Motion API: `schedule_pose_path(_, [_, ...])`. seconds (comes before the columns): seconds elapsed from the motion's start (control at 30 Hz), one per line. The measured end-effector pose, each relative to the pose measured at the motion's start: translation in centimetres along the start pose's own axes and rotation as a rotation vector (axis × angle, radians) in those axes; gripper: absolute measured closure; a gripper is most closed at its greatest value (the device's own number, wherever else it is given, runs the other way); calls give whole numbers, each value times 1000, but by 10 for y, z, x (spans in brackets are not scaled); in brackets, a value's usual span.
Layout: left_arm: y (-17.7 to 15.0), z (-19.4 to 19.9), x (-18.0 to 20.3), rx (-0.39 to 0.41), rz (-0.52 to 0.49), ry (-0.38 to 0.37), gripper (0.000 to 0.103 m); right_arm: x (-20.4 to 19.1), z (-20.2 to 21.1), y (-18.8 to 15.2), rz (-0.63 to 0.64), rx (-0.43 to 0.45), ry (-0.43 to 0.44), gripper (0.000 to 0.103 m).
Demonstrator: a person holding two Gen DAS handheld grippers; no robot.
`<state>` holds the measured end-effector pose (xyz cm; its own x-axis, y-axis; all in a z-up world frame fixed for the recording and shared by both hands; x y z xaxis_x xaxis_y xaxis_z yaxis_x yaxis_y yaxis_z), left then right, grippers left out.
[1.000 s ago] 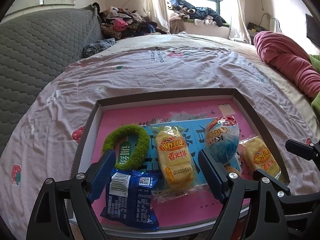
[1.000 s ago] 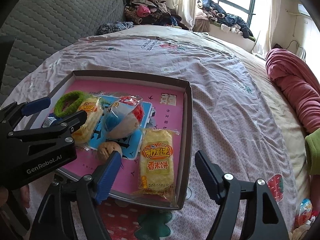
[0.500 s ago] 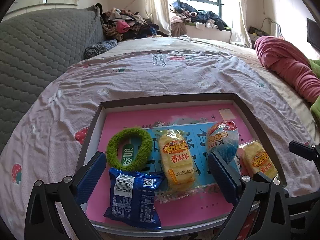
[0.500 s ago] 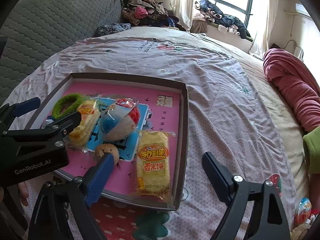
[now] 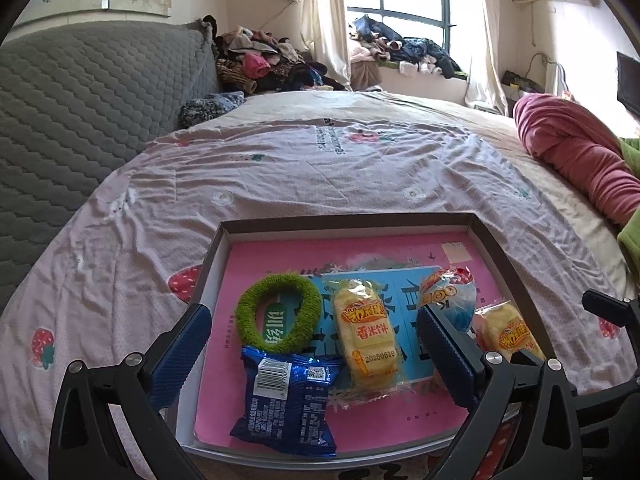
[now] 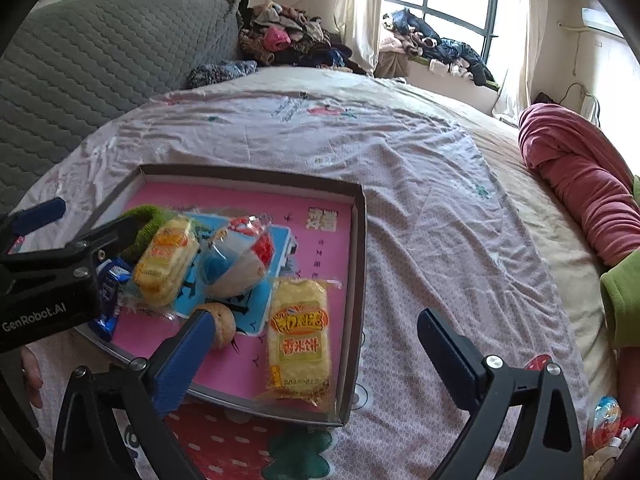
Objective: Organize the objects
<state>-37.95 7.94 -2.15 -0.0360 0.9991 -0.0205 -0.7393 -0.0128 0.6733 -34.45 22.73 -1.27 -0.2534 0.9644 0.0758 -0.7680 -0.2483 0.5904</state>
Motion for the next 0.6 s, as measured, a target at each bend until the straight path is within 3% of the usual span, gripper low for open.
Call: schedule_pose_path(0.6, [5,20,-12,36,19,21,1,-3,26,13,-16,80,15,1])
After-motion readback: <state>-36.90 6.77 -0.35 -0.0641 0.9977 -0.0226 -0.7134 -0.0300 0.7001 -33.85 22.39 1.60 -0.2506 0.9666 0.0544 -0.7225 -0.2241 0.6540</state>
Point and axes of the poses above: each gripper's, at about its wrist camera, not at the fingertips, and z roughly against the way its jaws point, x to its right, y to its top, the point moved 6 cm from there along -z, roughly the way its jaws point, and after that the axes turned 8 degrees about -x, right-handed, at the moved point
